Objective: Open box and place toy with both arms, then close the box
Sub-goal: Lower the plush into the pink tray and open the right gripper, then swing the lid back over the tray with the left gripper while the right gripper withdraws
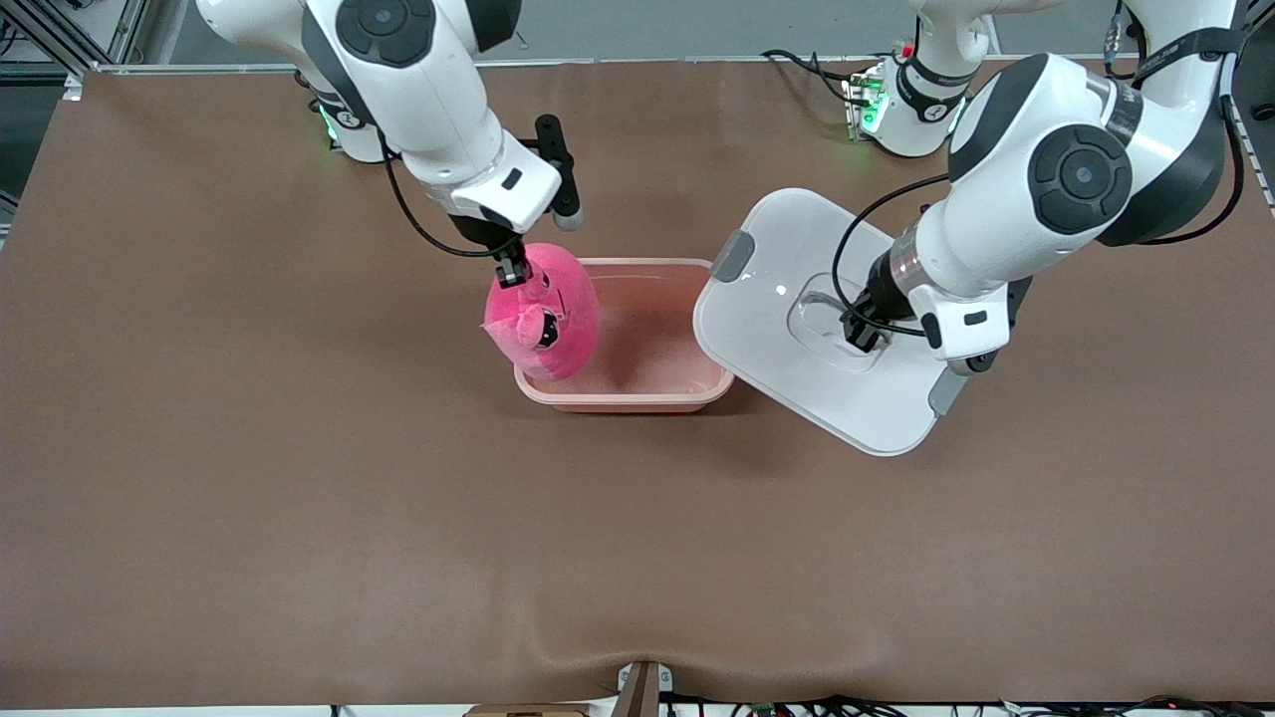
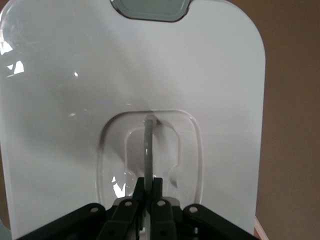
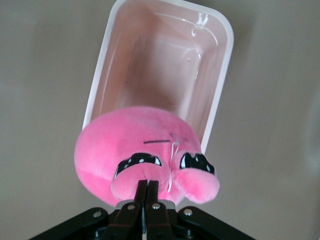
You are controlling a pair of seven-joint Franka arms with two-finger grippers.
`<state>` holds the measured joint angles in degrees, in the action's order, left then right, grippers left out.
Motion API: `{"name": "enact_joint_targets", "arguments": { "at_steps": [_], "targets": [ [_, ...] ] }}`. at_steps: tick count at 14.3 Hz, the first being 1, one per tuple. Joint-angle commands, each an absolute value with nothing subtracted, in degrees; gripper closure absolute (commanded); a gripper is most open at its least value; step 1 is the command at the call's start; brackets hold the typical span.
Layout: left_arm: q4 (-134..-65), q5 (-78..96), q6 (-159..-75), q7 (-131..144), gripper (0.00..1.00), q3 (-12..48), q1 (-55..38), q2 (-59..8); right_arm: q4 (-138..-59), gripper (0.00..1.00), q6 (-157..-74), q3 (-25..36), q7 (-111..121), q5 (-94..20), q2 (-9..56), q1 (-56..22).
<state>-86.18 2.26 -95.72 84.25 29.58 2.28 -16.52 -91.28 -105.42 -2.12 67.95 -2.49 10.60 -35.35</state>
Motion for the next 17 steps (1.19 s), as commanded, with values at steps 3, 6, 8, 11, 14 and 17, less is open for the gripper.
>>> {"name": "enact_joint_targets", "arguments": {
  "at_steps": [3,6,8,11,14,17],
  "targets": [
    [-85.8,5.3,-92.1,79.4,1.0,29.9,2.8,-15.8,-91.4,1.0,-107.2,-1.5,71.8,-1.8,11.9,-35.9],
    [-85.8,6.3,-91.8,79.5,1.0,29.9,2.8,-15.8,-91.4,1.0,-107.6,-1.4,72.5,-1.8,12.1,-36.0],
    [-85.8,6.5,-91.8,79.5,1.0,30.0,2.7,-15.8,-91.4,1.0,-107.5,-1.4,72.5,-1.8,12.1,-36.0],
    [-85.8,6.6,-91.4,79.5,1.0,30.0,2.7,-15.8,-91.3,0.31,-107.5,-1.4,72.1,-1.8,12.1,-36.4],
    [-85.8,6.5,-90.4,79.5,1.0,30.0,2.7,-15.6,-91.1,0.0,-107.1,-1.3,72.5,-1.8,12.0,-35.8],
    [-85.8,6.5,-89.7,79.5,1.0,30.0,2.7,-15.6,-91.0,0.0,-105.4,-1.0,72.3,-1.8,10.9,-34.3]
  ]
}}
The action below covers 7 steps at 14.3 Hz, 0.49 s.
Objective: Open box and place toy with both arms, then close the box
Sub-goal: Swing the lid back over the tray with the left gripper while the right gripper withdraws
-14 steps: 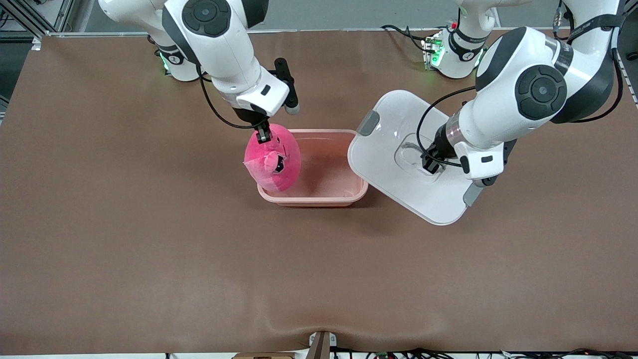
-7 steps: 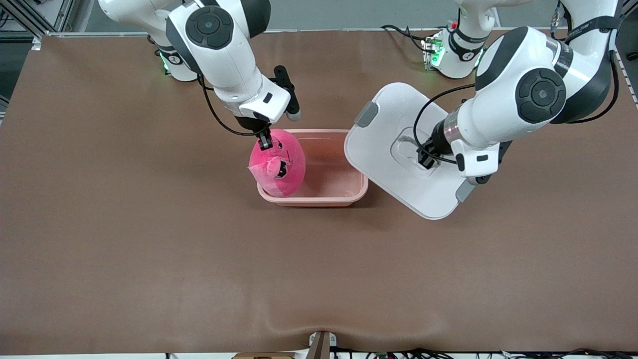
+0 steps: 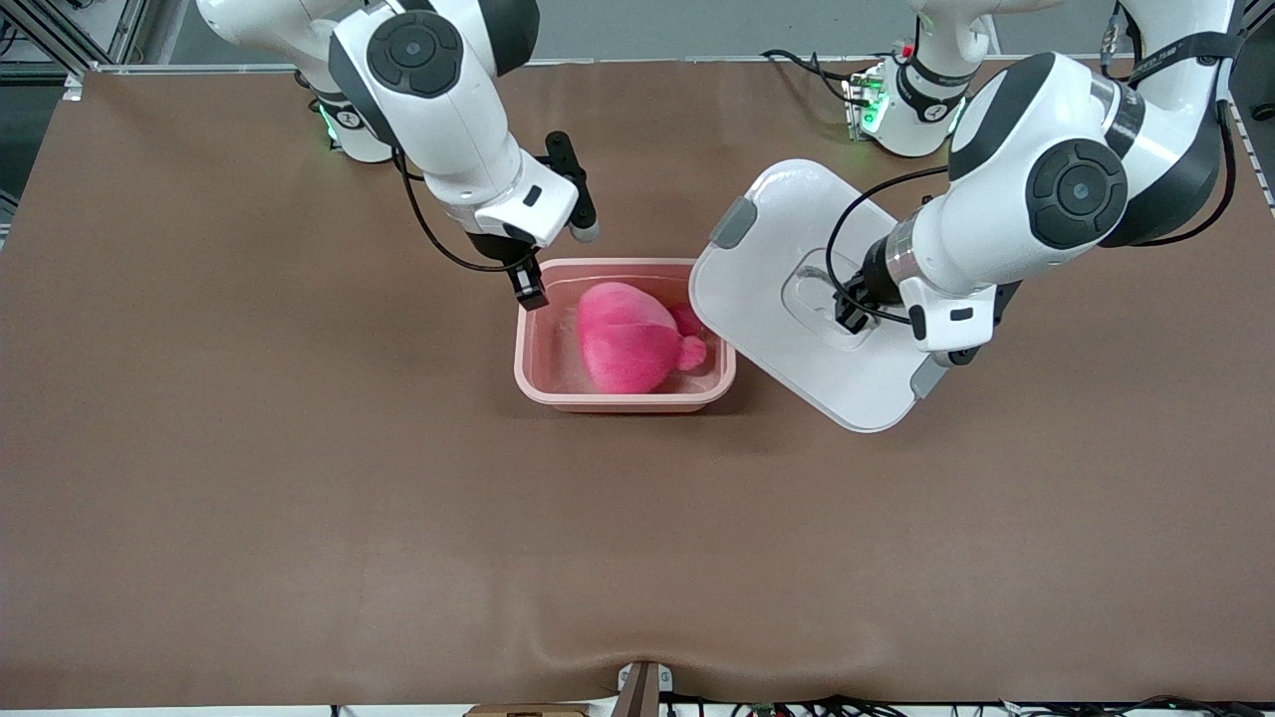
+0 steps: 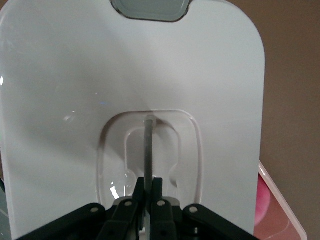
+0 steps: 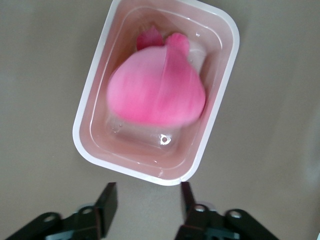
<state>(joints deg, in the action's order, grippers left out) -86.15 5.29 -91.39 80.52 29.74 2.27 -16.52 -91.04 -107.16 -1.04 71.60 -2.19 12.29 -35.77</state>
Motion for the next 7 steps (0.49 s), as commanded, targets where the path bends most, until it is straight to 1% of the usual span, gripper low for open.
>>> {"name": "enact_joint_targets", "arguments": {
  "at_steps": [1,4,7],
  "targets": [
    [-85.8,6.5,-89.2,79.6,1.0,30.0,2.7,-15.6,-90.8,0.0,-103.7,-1.0,71.7,-1.8,10.8,-32.8],
    [-85.9,6.5,-89.0,80.9,1.0,30.1,2.1,-15.6,-90.9,0.0,-103.0,-0.9,70.4,-1.7,9.4,-27.8],
    [-85.9,5.9,-89.9,84.4,1.0,30.1,-0.5,-15.9,-90.9,0.0,-99.2,-0.8,65.4,-1.7,8.2,-21.2]
  ]
}}
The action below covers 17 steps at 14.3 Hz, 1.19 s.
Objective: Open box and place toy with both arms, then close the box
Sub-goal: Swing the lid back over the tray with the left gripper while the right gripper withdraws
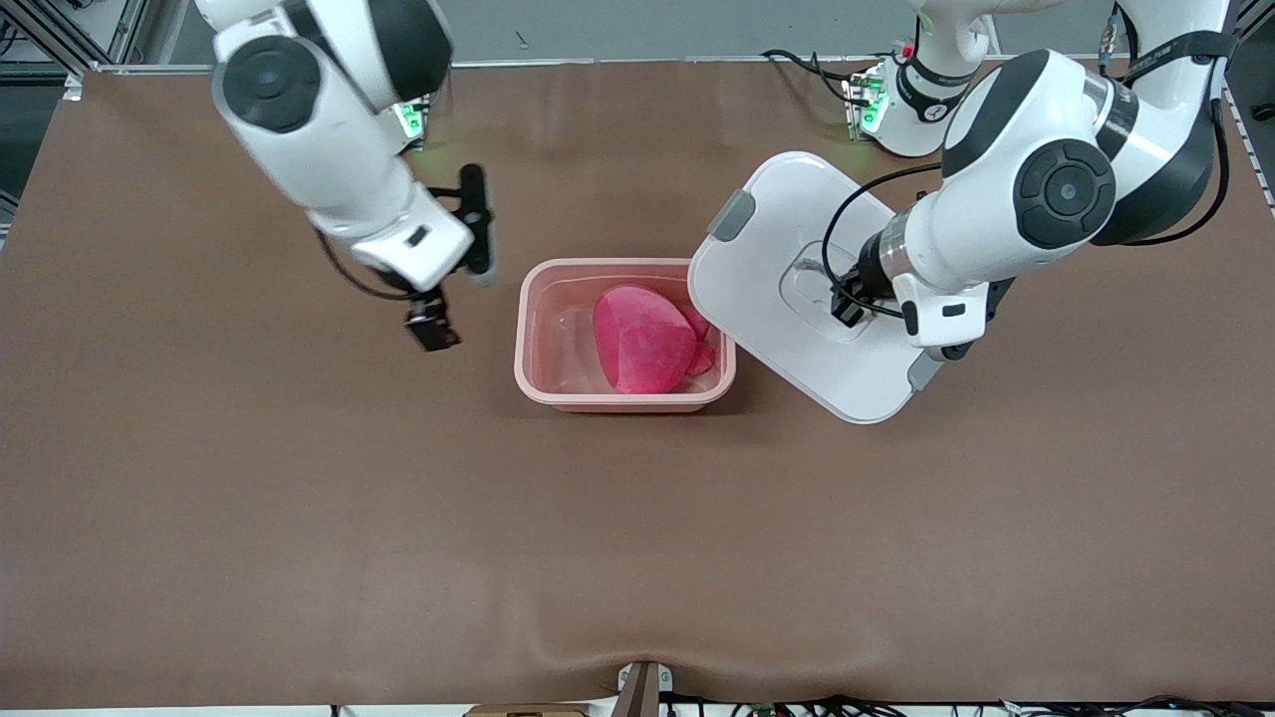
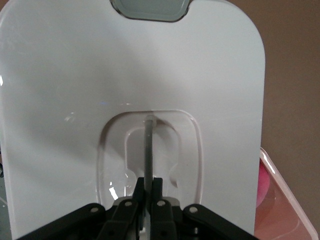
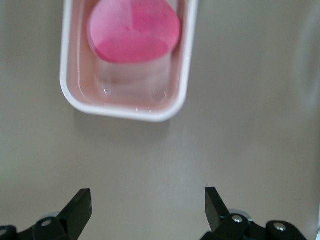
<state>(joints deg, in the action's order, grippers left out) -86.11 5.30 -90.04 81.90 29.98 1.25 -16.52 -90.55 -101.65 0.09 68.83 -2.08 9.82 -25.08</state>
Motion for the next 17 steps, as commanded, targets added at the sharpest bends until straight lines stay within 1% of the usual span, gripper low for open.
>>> {"name": "enact_joint_targets", "arguments": {
  "at_steps": [1,6,7,9,10,11,13,15,17],
  "targets": [
    [-85.9,5.5,-91.0,87.9,1.0,30.1,-1.8,-16.1,-90.8,0.0,-98.3,-0.8,64.3,-1.7,7.9,-19.2],
    [-86.7,3.1,-99.0,101.7,1.0,30.1,-6.1,-17.1,-89.9,0.0,-96.3,-0.9,57.1,-2.9,7.6,-10.4],
    [-86.8,2.1,-100.9,105.0,1.0,30.1,-7.2,-17.7,-89.5,0.0,-94.8,-0.4,55.6,-2.9,7.6,-9.9],
    [-88.1,-0.3,-105.3,111.2,1.0,30.1,-9.4,-18.1,-86.2,0.0,-88.4,2.3,49.1,-3.0,7.6,-9.8],
    [-88.8,-1.0,-107.1,113.5,1.0,30.1,-10.3,-18.2,-84.9,0.0,-85.1,2.8,46.4,-3.3,7.6,-9.8],
    [-89.2,-1.8,-108.6,115.6,1.0,30.1,-11.1,-18.5,-83.9,0.0,-83.6,3.0,45.3,-3.4,7.4,-10.0],
    [-89.3,-3.7,-110.6,120.1,1.0,30.1,-13.1,-19.5,-83.0,0.0,-83.4,4.9,41.6,-3.3,5.5,-10.4],
    [-89.3,-6.4,-113.0,125.2,1.0,30.1,-15.1,-20.6,-82.8,0.0,-84.3,9.8,35.5,-3.5,4.9,-10.2],
    [-89.3,-10.2,-115.0,131.0,1.0,30.1,-17.4,-22.1,-83.3,0.0,-85.5,11.4,30.5,-3.6,3.7,-8.1]
  ]
}}
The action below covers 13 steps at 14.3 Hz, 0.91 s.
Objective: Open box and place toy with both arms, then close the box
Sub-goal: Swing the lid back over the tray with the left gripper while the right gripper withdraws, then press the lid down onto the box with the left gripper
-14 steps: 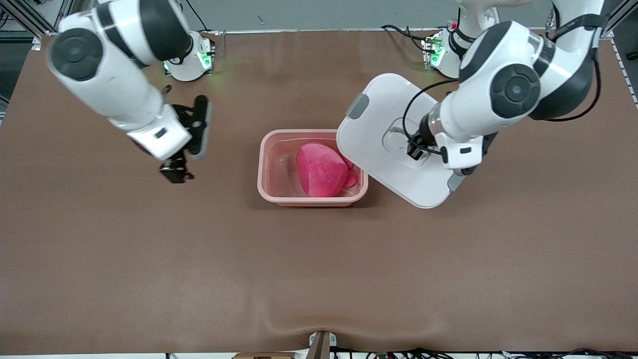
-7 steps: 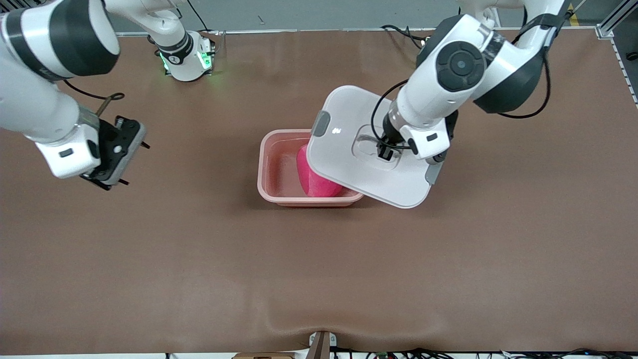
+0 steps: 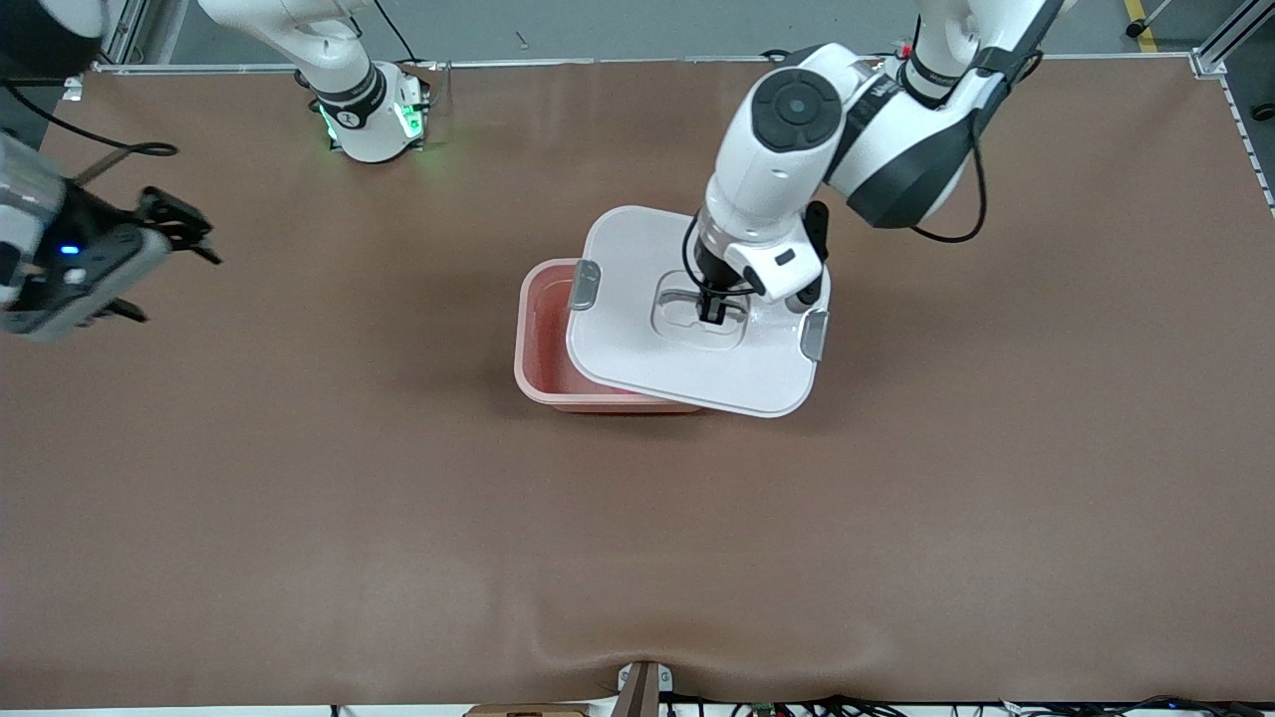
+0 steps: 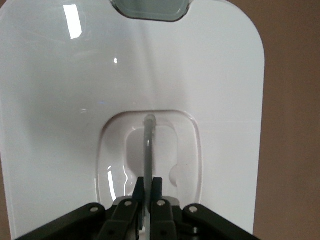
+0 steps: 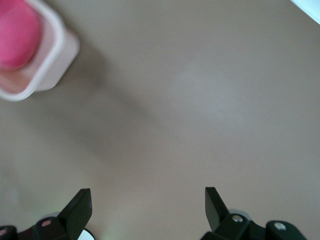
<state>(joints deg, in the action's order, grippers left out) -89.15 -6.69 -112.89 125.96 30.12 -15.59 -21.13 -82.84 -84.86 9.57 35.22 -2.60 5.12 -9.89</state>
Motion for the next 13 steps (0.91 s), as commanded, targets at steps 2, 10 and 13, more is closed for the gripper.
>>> {"name": "enact_joint_targets", "arguments": {
  "at_steps": [2,10,13],
  "targets": [
    [-89.3,-14.7,-116.8,136.8,1.0,30.1,-19.4,-23.3,-85.1,0.0,-85.5,11.3,26.4,-3.5,1.5,-6.1],
    [-89.3,-28.9,-119.7,158.3,1.0,30.1,-26.4,-27.2,-94.4,0.0,-88.8,4.4,4.3,-3.0,-2.6,2.0],
    [-89.1,-32.2,-119.7,162.2,1.0,30.1,-28.3,-28.6,-93.7,0.0,-88.6,4.4,4.5,-2.9,-2.4,1.8]
  ]
}}
